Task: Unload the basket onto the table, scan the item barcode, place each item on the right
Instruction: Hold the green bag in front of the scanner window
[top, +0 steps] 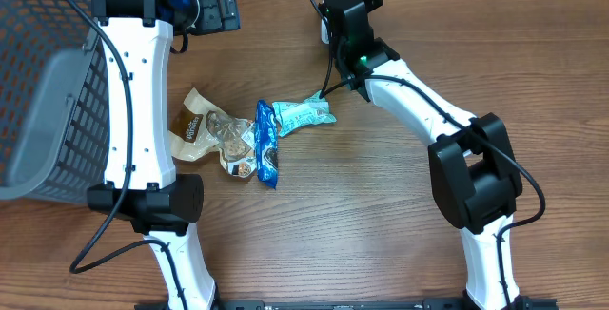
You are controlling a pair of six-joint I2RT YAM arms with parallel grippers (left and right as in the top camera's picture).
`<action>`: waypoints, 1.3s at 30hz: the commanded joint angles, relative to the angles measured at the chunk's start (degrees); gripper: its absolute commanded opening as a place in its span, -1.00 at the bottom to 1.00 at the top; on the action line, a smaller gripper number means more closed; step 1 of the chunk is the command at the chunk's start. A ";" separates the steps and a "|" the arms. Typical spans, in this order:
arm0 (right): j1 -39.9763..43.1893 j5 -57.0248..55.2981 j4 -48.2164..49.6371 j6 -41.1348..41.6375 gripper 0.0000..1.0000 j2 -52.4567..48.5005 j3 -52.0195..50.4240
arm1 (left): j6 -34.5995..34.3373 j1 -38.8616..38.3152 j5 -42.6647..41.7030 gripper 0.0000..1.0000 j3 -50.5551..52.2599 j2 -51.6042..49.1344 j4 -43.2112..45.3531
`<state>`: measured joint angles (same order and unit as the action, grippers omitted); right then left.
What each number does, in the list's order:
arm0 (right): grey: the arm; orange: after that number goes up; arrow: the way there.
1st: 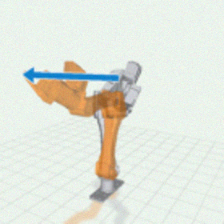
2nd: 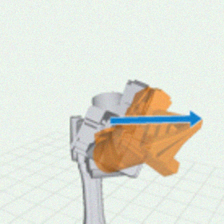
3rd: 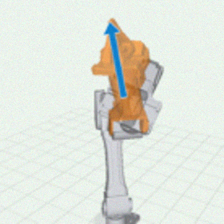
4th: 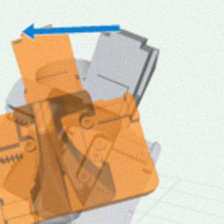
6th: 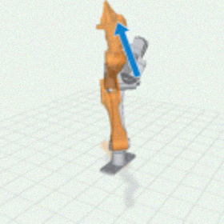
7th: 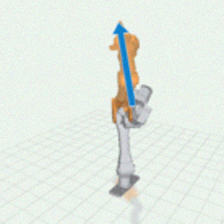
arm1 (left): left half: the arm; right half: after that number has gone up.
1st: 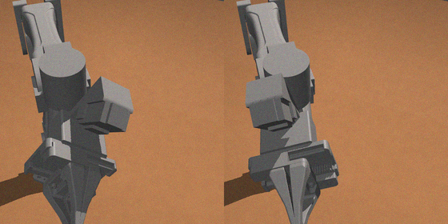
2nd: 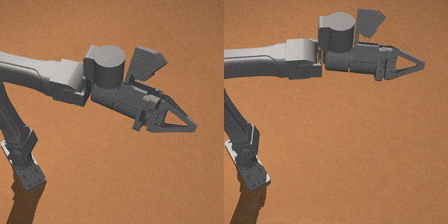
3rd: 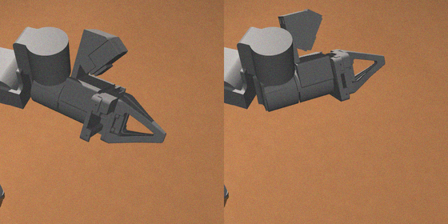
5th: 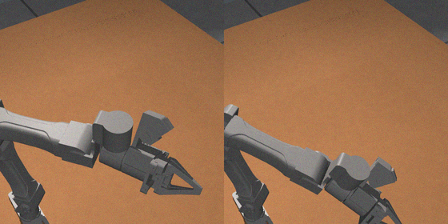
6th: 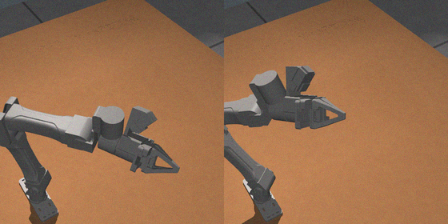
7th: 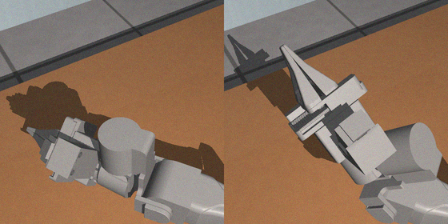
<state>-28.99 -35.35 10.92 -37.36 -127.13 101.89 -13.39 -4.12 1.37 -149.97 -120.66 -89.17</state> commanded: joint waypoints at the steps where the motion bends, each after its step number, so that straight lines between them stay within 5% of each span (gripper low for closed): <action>1: -0.98 -1.25 1.88 -5.16 -0.92 1.70 1.20 | 0.04 -0.07 0.52 0.99 -0.61 0.00 0.02; 26: -1.31 -5.60 0.68 -5.81 -0.93 2.08 1.20 | 0.04 -0.07 0.52 1.00 -0.61 0.00 0.02; 33: -1.68 -5.57 -13.18 6.16 -0.93 7.30 1.20 | 0.04 -0.07 0.52 1.00 -0.61 0.00 0.02; 39: -0.90 -0.39 -30.12 24.48 -0.92 19.10 1.27 | 0.04 -0.07 0.52 1.00 -0.61 0.00 0.02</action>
<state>-30.30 -38.30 -17.23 -25.47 -120.05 101.65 -13.39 -4.12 1.37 -149.97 -120.66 -89.17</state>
